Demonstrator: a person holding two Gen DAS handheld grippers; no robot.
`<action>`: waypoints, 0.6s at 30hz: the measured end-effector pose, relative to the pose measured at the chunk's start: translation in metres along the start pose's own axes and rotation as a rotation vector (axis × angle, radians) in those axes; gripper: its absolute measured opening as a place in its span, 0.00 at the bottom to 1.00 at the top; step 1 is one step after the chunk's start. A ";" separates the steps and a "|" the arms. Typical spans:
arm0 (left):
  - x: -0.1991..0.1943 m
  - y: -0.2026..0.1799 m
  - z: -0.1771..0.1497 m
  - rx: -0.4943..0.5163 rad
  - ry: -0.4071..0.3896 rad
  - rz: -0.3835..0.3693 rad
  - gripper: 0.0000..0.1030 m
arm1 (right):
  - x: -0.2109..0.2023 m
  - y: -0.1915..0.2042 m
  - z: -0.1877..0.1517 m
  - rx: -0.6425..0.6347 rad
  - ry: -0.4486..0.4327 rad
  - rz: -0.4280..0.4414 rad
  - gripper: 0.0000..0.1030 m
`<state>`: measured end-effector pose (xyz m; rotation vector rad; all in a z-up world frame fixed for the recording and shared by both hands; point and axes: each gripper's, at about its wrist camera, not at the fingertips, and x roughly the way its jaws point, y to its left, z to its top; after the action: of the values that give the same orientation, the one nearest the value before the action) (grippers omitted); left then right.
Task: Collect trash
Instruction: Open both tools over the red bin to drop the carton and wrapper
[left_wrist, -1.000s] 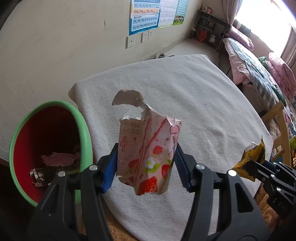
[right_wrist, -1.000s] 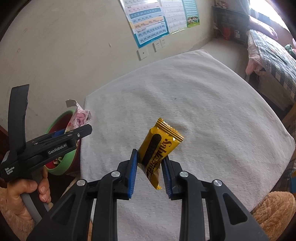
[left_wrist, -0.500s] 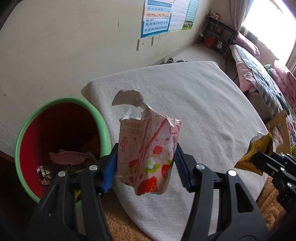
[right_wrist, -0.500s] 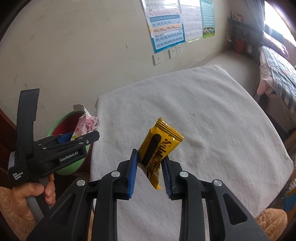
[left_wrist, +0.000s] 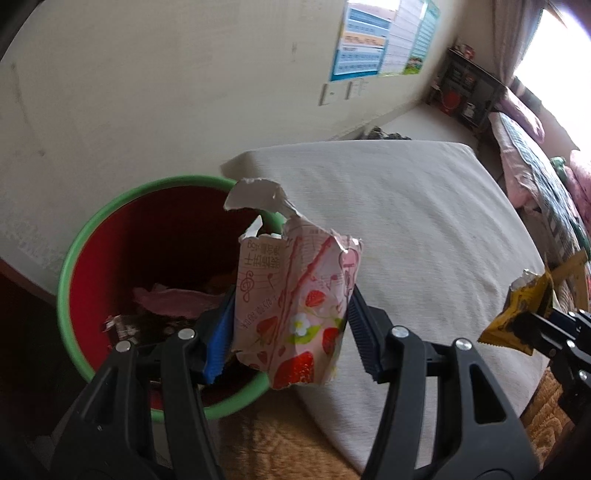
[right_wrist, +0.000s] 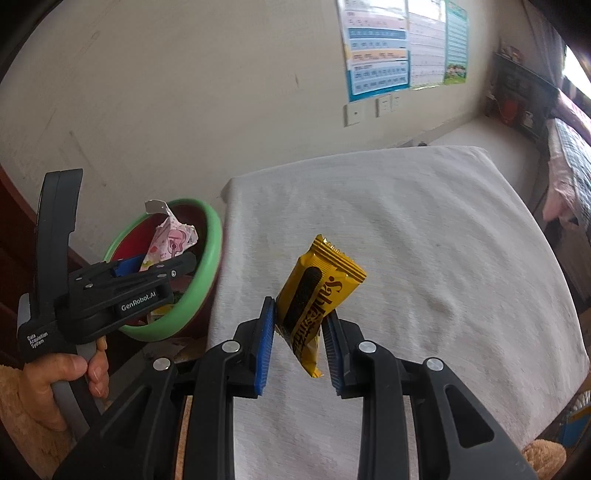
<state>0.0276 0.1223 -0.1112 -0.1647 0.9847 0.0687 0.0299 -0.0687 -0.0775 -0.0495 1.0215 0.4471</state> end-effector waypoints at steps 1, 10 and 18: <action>0.000 0.007 -0.001 -0.012 0.001 0.008 0.53 | 0.002 0.003 0.001 -0.004 0.003 0.006 0.25; -0.001 0.070 -0.010 -0.143 0.008 0.105 0.55 | 0.029 0.049 0.028 -0.028 0.008 0.160 0.26; -0.026 0.113 -0.013 -0.242 -0.079 0.218 0.86 | 0.040 0.095 0.063 -0.071 -0.051 0.324 0.63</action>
<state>-0.0123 0.2321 -0.1088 -0.2744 0.9110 0.3925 0.0627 0.0469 -0.0619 0.0644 0.9659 0.7762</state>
